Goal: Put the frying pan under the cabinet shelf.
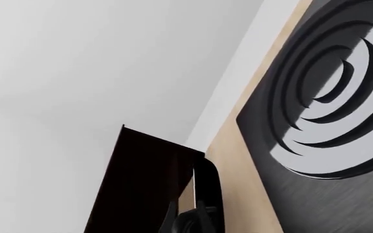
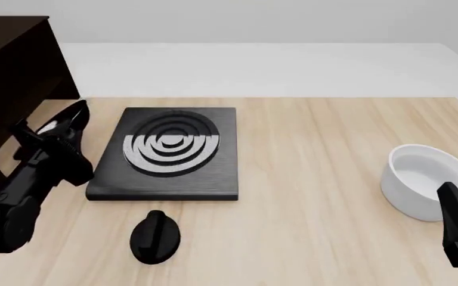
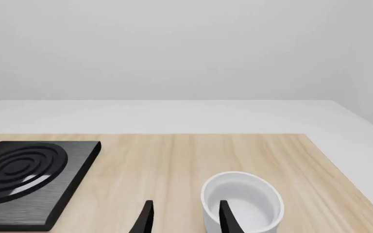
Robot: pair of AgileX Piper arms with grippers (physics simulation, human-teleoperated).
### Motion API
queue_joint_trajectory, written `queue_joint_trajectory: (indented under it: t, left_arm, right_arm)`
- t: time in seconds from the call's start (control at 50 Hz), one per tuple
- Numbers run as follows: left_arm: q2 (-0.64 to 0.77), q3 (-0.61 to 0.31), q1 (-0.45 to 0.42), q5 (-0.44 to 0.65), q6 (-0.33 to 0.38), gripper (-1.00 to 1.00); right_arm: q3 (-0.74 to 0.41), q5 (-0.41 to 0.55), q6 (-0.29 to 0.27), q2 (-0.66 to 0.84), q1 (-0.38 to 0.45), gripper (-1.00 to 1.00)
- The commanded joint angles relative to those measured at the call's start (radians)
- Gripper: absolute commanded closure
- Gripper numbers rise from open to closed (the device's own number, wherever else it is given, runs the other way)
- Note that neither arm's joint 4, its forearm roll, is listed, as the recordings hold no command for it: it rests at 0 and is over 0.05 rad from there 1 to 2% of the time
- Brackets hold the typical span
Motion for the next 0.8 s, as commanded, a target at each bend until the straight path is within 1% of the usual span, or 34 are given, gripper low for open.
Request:
queue_joint_trajectory:
  t: [0.02,0.08,0.16,0.26,0.42,0.52,0.58,0.8]
  left_arm:
    - [0.067,-0.04,0.049,-0.017,0.021,1.0]
    - [0.078,-0.049,0.056,-0.017,0.012,1.0]
    - [0.074,-0.055,0.062,-0.016,-0.016,1.0]
    - [0.069,-0.044,0.073,-0.016,-0.028,1.0]
    - [0.103,-0.059,0.09,-0.015,-0.017,1.0]
    - [0.121,-0.067,0.098,-0.017,-0.022,1.0]
    - [0.143,-0.079,0.105,-0.015,-0.011,1.0]
    - [0.185,-0.104,0.126,-0.015,-0.015,1.0]
  right_arm:
    - [0.0,0.0,0.0,0.0,0.0,-1.0]
    - [0.0,0.0,0.0,0.0,0.0,-1.0]
    - [0.0,0.0,0.0,0.0,0.0,-1.0]
    - [0.0,0.0,0.0,0.0,0.0,-1.0]
    - [0.0,0.0,0.0,0.0,0.0,-1.0]
    - [0.0,0.0,0.001,0.0,0.0,-1.0]
    - [0.0,0.0,0.0,0.0,0.0,-1.0]
    - [0.0,0.0,0.0,0.0,0.0,-1.0]
